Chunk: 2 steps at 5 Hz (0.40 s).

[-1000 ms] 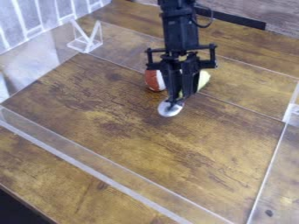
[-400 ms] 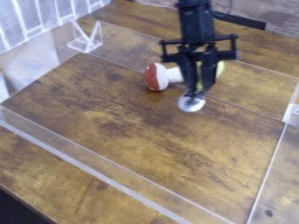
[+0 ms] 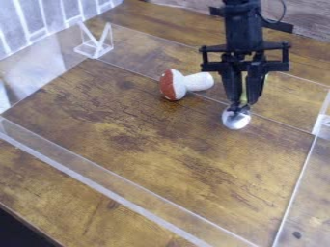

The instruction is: Move the green spoon to the right

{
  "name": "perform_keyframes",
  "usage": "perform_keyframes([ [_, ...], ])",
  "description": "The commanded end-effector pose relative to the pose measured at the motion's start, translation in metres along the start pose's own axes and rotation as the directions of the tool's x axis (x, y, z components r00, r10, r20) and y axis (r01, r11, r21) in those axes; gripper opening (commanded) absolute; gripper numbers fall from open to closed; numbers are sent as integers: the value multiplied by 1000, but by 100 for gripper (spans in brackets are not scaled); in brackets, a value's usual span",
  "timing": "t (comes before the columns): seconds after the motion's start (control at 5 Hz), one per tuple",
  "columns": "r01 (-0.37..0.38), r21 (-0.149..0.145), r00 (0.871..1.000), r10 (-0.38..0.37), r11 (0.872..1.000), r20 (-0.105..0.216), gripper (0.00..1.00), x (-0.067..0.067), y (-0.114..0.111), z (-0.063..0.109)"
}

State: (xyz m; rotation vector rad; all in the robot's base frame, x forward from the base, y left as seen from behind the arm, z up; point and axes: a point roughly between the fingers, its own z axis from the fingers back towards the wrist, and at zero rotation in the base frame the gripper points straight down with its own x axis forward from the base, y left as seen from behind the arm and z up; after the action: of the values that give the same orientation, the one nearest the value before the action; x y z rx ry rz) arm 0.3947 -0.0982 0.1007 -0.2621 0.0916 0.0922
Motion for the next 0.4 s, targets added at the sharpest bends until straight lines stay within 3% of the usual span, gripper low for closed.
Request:
perform_keyframes([
  [0.0, 13, 13, 997, -14, 1000, 80, 0, 7, -9, 22],
  [0.2, 48, 37, 996, -51, 998, 71, 0, 7, -5, 21],
])
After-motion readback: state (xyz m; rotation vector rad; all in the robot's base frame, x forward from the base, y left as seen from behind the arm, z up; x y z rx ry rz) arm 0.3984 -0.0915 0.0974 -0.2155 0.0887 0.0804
